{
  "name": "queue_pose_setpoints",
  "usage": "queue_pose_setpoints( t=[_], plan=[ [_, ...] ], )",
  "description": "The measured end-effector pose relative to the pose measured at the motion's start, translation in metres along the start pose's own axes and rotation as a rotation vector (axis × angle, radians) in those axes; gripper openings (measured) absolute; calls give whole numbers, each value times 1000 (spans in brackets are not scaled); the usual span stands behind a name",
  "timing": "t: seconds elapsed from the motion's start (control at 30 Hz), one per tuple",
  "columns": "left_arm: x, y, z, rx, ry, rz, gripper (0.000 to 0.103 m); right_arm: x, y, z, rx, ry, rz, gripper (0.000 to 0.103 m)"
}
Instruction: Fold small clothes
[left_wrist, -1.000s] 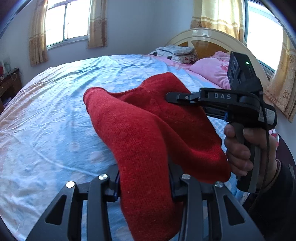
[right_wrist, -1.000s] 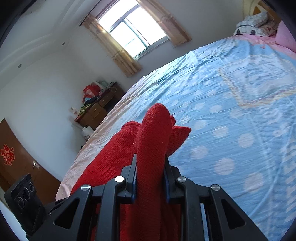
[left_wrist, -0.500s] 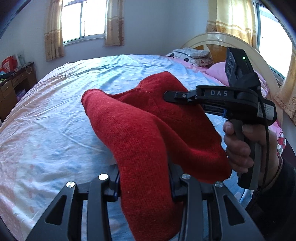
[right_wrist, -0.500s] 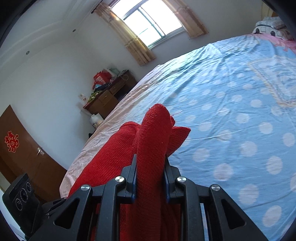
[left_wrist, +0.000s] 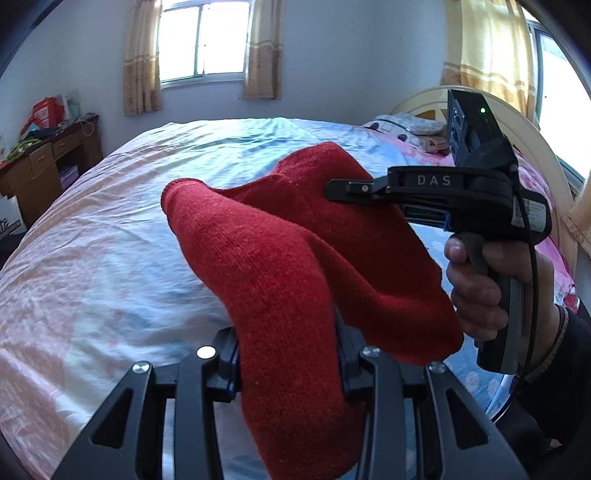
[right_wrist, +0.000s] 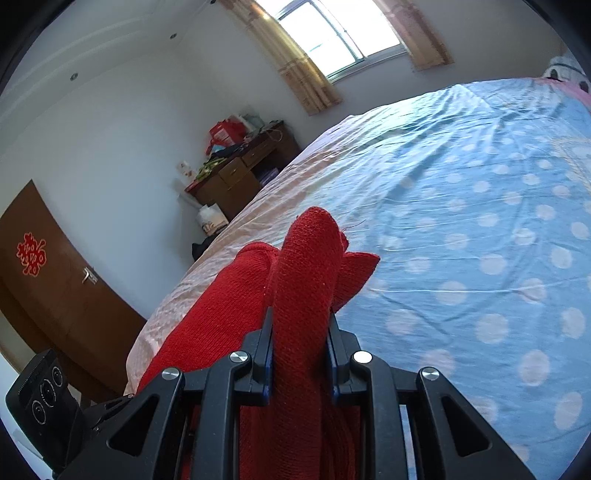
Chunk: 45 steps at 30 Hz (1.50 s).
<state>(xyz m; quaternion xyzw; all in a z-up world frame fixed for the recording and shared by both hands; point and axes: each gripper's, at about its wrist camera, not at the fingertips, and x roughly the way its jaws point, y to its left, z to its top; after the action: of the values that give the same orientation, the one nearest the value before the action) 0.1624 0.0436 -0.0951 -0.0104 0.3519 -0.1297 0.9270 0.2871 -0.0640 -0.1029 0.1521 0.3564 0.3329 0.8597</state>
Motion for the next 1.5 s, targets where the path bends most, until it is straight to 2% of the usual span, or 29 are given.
queue_pose_setpoints(
  t=[0.43, 0.87, 1.17, 1.27, 1.4, 1.5],
  plan=[
    [-11, 44, -15, -97, -27, 56, 39, 55, 42, 3, -53, 65, 14, 22],
    [-9, 59, -36, -126, -20, 124, 39, 102, 55, 1, -68, 148, -9, 22],
    [-6, 66, -53, -161, -1, 110, 40, 116, 43, -6, -27, 171, -42, 22],
    [-6, 67, -57, -167, -5, 108, 44, 120, 34, -8, 10, 185, -38, 22],
    [-8, 67, -60, -169, -12, 133, 59, 121, 30, -12, 12, 182, -47, 23],
    [-16, 62, -57, -151, -12, 162, 61, 122, 28, -13, 12, 181, -66, 25]
  ],
)
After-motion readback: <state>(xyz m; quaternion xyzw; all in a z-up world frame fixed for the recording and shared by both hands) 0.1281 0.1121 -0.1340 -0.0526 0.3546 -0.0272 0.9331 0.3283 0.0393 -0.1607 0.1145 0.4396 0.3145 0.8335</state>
